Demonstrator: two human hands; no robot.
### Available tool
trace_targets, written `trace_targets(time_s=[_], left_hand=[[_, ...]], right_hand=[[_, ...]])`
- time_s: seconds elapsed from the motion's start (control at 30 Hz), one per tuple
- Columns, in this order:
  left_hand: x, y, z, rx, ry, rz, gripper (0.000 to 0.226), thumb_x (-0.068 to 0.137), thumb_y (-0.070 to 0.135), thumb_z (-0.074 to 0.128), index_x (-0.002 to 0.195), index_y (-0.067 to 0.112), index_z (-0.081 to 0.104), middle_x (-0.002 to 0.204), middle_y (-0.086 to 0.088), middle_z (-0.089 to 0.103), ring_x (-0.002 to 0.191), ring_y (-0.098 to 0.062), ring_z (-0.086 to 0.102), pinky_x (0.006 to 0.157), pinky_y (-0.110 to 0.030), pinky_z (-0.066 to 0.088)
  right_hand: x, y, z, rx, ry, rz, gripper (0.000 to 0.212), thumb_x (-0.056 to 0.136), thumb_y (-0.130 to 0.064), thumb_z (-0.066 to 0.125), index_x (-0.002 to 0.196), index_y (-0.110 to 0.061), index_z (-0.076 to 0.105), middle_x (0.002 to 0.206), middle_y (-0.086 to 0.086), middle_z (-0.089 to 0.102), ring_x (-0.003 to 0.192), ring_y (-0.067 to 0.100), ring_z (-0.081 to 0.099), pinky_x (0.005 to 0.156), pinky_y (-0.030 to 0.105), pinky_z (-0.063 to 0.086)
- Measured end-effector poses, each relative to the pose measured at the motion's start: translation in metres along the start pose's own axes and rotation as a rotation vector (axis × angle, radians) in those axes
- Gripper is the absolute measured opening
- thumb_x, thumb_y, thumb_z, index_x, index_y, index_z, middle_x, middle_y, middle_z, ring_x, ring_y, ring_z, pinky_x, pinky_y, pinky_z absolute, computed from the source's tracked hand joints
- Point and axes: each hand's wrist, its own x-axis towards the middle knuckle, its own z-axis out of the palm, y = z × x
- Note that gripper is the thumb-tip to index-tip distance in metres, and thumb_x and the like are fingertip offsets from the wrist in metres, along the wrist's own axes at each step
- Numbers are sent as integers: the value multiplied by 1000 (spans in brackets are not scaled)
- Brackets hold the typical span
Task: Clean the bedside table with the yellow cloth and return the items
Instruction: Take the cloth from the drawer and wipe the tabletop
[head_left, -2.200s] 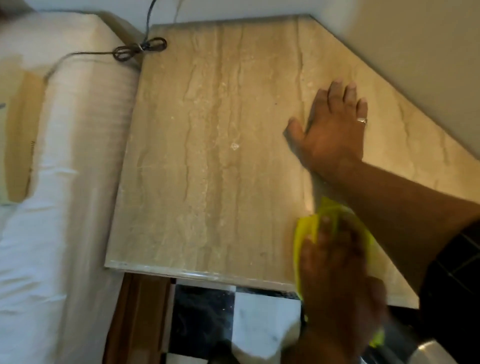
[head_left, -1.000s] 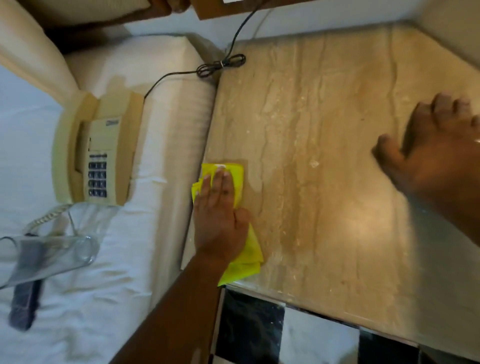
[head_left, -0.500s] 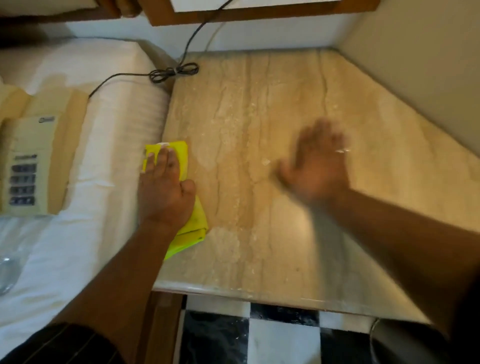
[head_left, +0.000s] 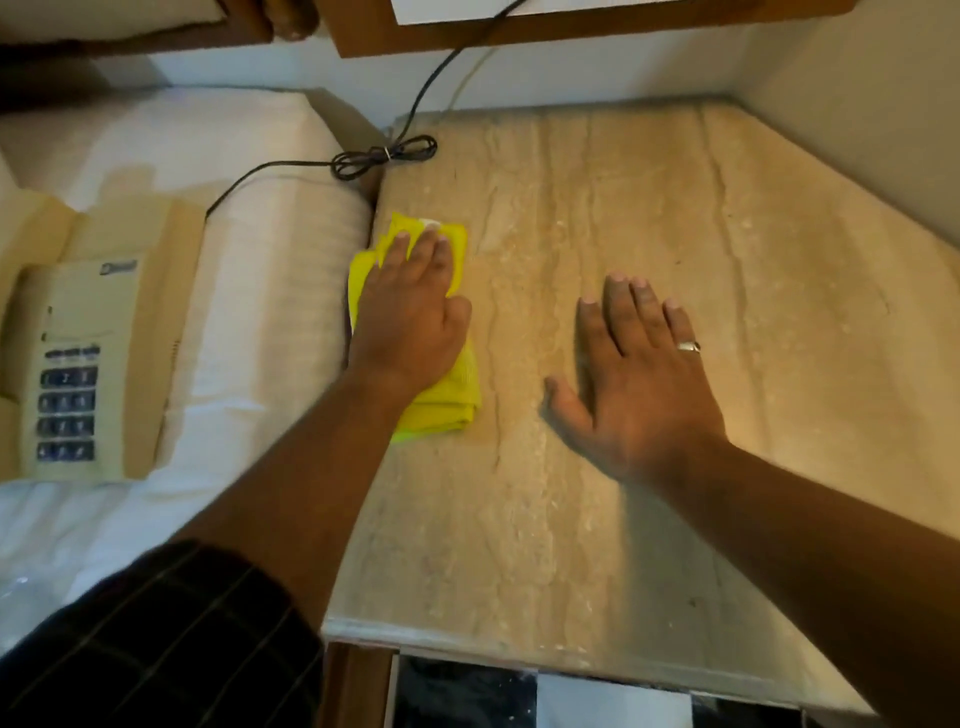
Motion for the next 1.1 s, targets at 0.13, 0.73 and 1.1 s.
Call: trace_targets(time_s=[0.13,0.73,1.1], left_hand=[[37,-9,0,14,4,-14,74,83,36,26,150,5,30,159,-13,26,147,-35,18,117,-43,18],[-152,-4,0,-74,-137,118,73,77,30,38,147,8,38,157,-10,30,146,-35,25,106,-60,35],[70,-44,-2,-222,38,-63,73,83,28,28,150,-1,22,160,-19,15,150,-30,10,121,-31,3]], right_hand=[[2,0,1,10,-12,-7,85,89,-67,16,155,-12,14,163,16,3,151,30,-2,122,49,3],[2,0,3,-6,8,2,85,90,-66,23,153,-8,23,161,20,14,150,33,9,121,50,10],[3,1,3,5,12,0,85,90,-67,22,154,-10,21,162,18,12,151,32,7,121,49,8]])
